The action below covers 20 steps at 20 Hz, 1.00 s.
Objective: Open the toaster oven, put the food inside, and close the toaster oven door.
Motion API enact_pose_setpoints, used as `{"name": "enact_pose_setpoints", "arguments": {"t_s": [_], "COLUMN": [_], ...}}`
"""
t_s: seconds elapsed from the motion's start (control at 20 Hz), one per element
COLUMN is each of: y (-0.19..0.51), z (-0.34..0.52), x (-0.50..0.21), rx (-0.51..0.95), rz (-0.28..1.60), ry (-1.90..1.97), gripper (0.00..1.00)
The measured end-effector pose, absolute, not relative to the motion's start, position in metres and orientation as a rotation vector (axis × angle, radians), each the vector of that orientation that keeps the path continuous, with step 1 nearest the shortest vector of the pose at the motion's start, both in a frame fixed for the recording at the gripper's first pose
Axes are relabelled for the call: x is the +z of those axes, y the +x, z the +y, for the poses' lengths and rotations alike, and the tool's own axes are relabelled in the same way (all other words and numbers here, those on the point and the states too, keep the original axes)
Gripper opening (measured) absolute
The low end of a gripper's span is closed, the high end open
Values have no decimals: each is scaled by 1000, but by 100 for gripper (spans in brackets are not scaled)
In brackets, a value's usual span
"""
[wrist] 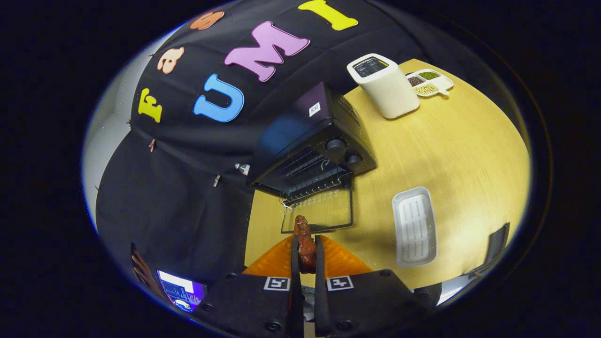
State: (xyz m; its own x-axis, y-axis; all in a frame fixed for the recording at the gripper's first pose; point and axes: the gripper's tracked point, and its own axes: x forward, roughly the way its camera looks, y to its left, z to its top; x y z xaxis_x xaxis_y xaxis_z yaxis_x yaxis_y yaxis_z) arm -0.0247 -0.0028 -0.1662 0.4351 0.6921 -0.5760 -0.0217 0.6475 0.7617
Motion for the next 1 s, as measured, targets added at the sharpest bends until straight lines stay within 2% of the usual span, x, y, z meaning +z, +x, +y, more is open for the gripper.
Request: {"name": "enact_pose_setpoints", "arguments": {"t_s": [0.4,1.0], "y": [1,98], "z": [90,134], "x": [-183,-231], "rx": [384,146], "rz": [923,671], "ry": [871,975], "gripper": [14,14]}}
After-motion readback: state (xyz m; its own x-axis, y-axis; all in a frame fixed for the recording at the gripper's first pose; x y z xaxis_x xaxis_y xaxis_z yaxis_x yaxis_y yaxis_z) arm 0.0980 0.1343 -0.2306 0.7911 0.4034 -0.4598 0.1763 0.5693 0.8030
